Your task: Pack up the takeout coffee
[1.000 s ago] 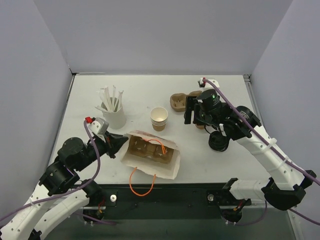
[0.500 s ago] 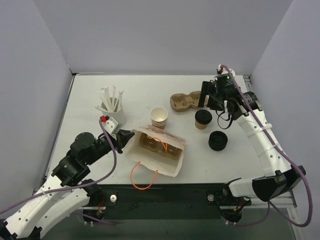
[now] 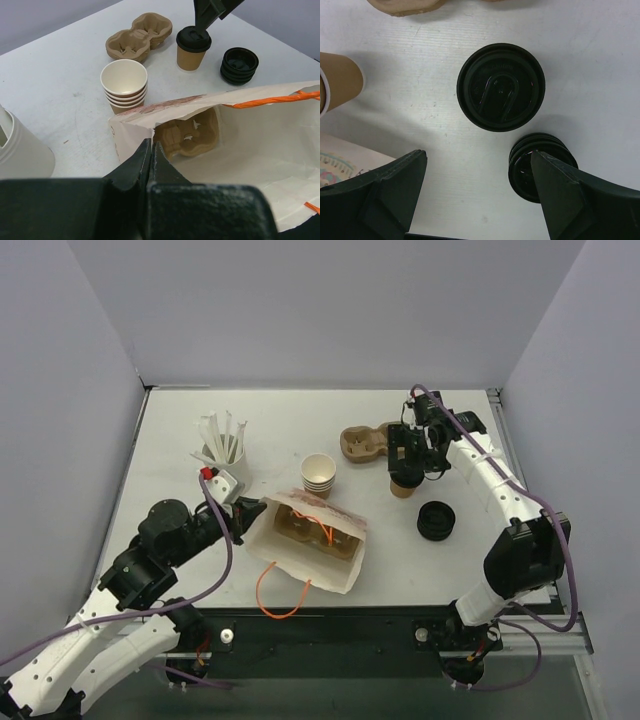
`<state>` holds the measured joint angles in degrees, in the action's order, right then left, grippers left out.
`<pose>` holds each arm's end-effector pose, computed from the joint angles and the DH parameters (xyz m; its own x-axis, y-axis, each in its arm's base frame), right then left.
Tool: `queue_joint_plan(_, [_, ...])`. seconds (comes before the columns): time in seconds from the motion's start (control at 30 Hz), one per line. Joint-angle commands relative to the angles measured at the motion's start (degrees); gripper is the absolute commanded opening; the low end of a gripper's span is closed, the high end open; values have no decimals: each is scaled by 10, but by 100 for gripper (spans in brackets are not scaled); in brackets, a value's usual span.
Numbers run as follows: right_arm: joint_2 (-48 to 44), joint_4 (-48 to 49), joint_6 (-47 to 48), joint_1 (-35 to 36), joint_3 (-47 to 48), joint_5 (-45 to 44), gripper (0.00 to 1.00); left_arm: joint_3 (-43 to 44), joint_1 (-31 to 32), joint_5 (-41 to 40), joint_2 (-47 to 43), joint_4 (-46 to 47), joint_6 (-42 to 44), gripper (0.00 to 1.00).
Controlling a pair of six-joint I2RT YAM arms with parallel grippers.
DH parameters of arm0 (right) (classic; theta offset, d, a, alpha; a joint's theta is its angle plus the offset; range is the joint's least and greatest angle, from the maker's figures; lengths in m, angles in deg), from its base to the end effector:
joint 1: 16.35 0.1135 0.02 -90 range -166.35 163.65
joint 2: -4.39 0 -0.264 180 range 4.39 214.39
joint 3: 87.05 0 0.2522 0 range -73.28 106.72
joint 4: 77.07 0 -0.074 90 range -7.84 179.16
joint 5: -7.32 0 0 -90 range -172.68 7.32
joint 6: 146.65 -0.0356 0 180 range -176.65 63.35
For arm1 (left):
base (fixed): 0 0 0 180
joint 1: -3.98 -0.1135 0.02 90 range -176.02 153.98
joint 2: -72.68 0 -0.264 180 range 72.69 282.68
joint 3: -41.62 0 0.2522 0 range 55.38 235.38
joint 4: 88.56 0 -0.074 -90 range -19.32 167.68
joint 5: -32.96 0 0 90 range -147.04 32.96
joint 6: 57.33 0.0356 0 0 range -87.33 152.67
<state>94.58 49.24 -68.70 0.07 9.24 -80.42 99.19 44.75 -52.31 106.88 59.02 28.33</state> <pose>0.3311 0.0990 0.3234 -0.7569 -0.0056 -0.6535 -0.1533 0.9736 0.1693 0.1051 -0.0945 0.3447 -0.1727 0.0493 -0.9837 0.7014 0.7073 -0.0877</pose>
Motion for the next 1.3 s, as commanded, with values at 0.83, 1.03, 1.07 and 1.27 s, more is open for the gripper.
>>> queue_joint_plan(0.83, [97,-11,45,-48,50,46,88,23,-2,5,-30,-51,-26,0])
queue_joint_plan(1.03, [114,-11,23,-49,67,20,88,25,-3,-1,-33,-53,-29,0])
queue_joint_plan(1.07, [118,-12,20,-48,69,19,88,25,-2,-2,-33,-53,-29,0])
queue_joint_plan(1.27, [133,-12,4,-48,84,0,87,25,-2,-2,-33,-53,-30,0])
